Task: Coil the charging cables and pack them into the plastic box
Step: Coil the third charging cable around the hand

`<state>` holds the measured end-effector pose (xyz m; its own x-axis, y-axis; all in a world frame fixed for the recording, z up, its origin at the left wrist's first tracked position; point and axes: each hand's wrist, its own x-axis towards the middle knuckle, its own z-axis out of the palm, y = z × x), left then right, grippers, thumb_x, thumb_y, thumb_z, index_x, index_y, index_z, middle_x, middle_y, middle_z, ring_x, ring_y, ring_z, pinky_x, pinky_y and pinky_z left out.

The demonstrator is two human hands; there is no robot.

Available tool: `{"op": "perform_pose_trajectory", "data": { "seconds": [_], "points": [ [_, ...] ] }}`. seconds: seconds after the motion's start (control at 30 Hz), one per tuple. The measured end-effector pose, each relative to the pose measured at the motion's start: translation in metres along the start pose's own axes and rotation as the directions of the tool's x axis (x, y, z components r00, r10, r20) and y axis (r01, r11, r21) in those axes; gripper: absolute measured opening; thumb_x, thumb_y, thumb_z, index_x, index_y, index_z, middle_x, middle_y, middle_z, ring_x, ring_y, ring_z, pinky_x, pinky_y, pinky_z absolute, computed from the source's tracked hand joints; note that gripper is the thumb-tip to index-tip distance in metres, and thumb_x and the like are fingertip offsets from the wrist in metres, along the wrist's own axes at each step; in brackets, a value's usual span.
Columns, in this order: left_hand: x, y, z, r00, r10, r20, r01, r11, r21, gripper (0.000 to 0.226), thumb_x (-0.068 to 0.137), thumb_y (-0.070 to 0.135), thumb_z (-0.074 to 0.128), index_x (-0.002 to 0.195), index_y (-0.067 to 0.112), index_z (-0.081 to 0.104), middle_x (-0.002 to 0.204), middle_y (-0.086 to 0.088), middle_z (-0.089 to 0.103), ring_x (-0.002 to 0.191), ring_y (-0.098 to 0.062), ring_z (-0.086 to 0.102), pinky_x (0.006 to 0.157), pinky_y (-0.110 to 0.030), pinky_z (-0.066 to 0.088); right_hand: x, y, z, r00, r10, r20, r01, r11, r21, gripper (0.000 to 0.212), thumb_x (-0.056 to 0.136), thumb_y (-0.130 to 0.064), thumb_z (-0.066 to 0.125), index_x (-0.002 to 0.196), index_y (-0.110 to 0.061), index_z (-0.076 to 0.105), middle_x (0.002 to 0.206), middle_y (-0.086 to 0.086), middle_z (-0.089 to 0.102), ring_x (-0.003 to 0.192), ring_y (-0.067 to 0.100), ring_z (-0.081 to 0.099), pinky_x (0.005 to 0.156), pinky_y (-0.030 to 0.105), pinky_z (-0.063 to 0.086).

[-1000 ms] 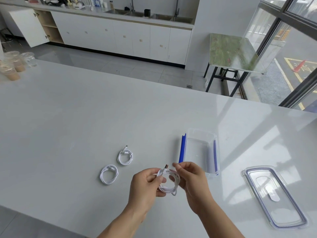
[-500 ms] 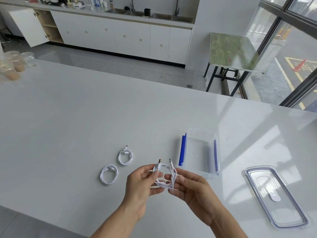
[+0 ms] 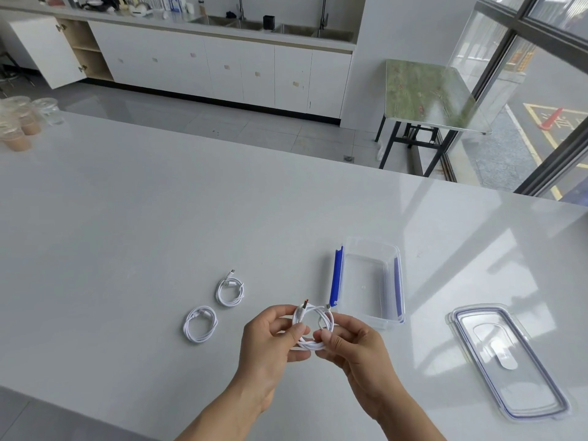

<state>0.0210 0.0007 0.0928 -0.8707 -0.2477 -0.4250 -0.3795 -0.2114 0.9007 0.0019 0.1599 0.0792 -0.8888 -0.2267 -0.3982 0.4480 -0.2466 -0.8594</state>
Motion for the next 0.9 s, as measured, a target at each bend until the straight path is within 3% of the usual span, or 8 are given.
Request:
{"op": "perform_pose_trajectory", "data": {
  "seconds": [0.2,0.33,0.5,0.67,0.8,0.9],
  "points": [
    [-0.001,-0.003,-0.005,0.999,-0.037,-0.002,0.037,0.999,-0.002,0.019,0.089,0.001,0.067,0.102,0.014,0.073,0.085,-0.010,0.079,0.076,-0.025,0.077,0.066,-0.041,0.063,-0.002,-0.004,0.002,0.999,0.010,0.031,-0.010,1.000,-0.028,0.036,0.078,-0.014,0.078,0.113,-0.010,0.071,0.104,0.022,0.076,0.091,0.035,0.074,0.079,0.040,0.058],
    [-0.003,-0.004,-0.004,0.999,-0.049,0.008,0.049,0.999,0.007,0.019,0.089,0.000,0.067,0.101,0.014,0.073,0.086,-0.011,0.079,0.074,-0.026,0.077,0.063,-0.039,0.062,0.000,-0.003,0.005,0.999,-0.043,-0.025,0.040,0.993,-0.112,0.022,0.088,-0.020,0.071,0.108,-0.014,0.076,0.102,0.020,0.076,0.090,0.039,0.073,0.079,0.038,0.060],
    [-0.005,-0.008,-0.001,0.999,-0.004,0.034,0.000,0.993,0.118,0.019,0.087,-0.001,0.069,0.099,0.014,0.072,0.082,-0.009,0.078,0.074,-0.029,0.076,0.065,-0.043,0.063,0.008,-0.002,0.007,0.994,-0.042,-0.105,0.029,0.992,-0.127,0.015,0.094,-0.015,0.067,0.096,-0.006,0.078,0.084,0.018,0.074,0.070,0.027,0.067,0.071,0.037,0.059],
    [-0.004,-0.009,0.003,0.996,0.024,0.090,-0.042,0.978,0.205,0.021,0.086,0.000,0.069,0.095,0.019,0.072,0.085,-0.012,0.076,0.074,-0.029,0.076,0.064,-0.039,0.063,0.015,0.000,0.007,0.978,-0.088,-0.191,0.049,0.979,-0.197,0.010,0.092,-0.009,0.069,0.085,-0.005,0.075,0.071,0.017,0.070,0.059,0.025,0.060,0.058,0.037,0.053],
    [-0.005,-0.007,0.005,0.996,-0.003,0.093,-0.015,0.981,0.191,0.019,0.085,0.002,0.071,0.097,0.018,0.072,0.084,-0.008,0.077,0.074,-0.028,0.076,0.064,-0.040,0.064,0.016,-0.003,0.001,0.990,0.030,-0.135,-0.041,0.996,-0.074,0.017,0.094,-0.013,0.066,0.097,0.003,0.070,0.077,0.019,0.068,0.060,0.025,0.058,0.056,0.035,0.051],
    [-0.003,-0.008,0.002,0.996,-0.050,0.067,0.041,0.991,0.127,0.019,0.085,0.001,0.072,0.100,0.013,0.072,0.085,-0.006,0.078,0.075,-0.031,0.076,0.066,-0.042,0.064,0.014,-0.005,-0.003,0.994,0.086,-0.064,-0.088,0.996,-0.028,0.025,0.095,-0.017,0.065,0.107,0.004,0.067,0.088,0.022,0.072,0.065,0.027,0.062,0.064,0.038,0.055]
  ]
}}
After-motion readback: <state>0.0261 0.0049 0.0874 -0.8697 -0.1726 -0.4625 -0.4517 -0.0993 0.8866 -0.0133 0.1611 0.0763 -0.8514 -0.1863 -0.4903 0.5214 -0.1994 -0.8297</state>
